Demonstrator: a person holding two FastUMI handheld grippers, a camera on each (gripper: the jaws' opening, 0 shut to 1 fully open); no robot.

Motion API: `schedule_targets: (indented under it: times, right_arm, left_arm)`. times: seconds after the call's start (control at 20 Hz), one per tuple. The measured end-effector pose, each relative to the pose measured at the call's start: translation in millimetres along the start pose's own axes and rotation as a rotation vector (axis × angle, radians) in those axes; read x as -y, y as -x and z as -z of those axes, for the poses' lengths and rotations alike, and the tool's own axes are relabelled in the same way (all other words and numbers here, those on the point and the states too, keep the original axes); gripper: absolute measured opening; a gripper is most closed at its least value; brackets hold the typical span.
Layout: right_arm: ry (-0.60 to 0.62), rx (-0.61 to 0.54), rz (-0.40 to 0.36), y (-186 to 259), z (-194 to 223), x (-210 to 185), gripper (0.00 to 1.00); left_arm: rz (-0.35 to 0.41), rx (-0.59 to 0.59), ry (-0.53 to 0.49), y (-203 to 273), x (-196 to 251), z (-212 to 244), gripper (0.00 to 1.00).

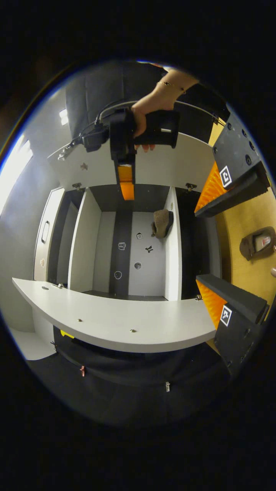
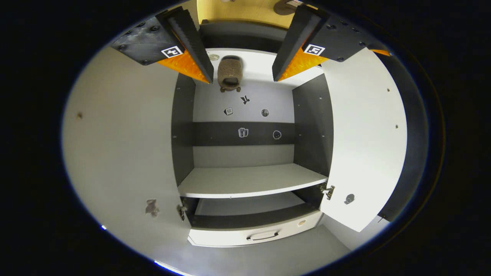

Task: Grab one shoe with the right hand and put it into the shoe cabinet, grab the other shoe with the left hand and put it into the shoe cabinet; then close the right door with the right hand and the left door with the left hand.

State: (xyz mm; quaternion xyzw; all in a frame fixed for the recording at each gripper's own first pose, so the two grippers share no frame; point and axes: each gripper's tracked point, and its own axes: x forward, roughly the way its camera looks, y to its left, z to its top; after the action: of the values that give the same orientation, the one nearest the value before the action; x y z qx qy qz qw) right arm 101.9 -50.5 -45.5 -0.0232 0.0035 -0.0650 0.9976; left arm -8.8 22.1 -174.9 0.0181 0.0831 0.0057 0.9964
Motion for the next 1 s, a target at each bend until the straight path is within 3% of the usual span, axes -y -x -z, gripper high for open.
schedule_targets:
  times: [0.1, 0.25, 0.4, 0.5, 0.6, 0.7, 0.75, 0.8, 1.0]
  right_arm:
    - [0.019, 0.0, 0.0, 23.9, 7.3, -1.5, 0.98]
    - [0.035, -0.004, -0.012, 51.8, 14.3, -7.9, 0.98]
    - [0.034, -0.003, -0.037, 70.0, 9.7, -15.3, 0.98]
    - [0.058, 0.021, -0.039, 75.9, 1.4, -14.5, 0.98]
    - [0.083, 0.029, -0.048, 79.1, -1.8, -17.3, 0.98]
    - [0.095, 0.013, -0.058, 82.5, 1.4, -18.4, 0.98]
    - [0.103, 0.003, -0.061, 82.4, 5.4, -18.7, 0.98]
    - [0.112, -0.009, -0.062, 81.3, 10.8, -18.7, 0.98]
    - [0.113, -0.063, -0.089, 78.2, 31.8, -23.8, 0.98]
  left_arm:
    - [0.027, -0.051, 0.005, -4.5, 5.8, 32.0, 0.95]
    - [-0.025, -0.121, 0.038, -11.5, -5.7, 87.3, 0.95]
    - [-0.048, -0.311, 0.096, -12.2, -13.1, 165.3, 0.95]
    - [-0.049, -0.369, 0.135, -15.0, -18.5, 199.1, 0.95]
    - [-0.048, -0.419, 0.146, -15.9, -20.0, 226.1, 0.95]
    - [-0.093, -0.446, 0.132, -23.1, -31.5, 245.9, 0.95]
    - [-0.09, -0.453, 0.139, -24.5, -29.8, 250.7, 0.85]
    - [-0.087, -0.468, 0.152, -27.3, -29.3, 257.1, 0.82]
    - [-0.085, -0.513, 0.15, -37.4, -32.1, 283.4, 0.82]
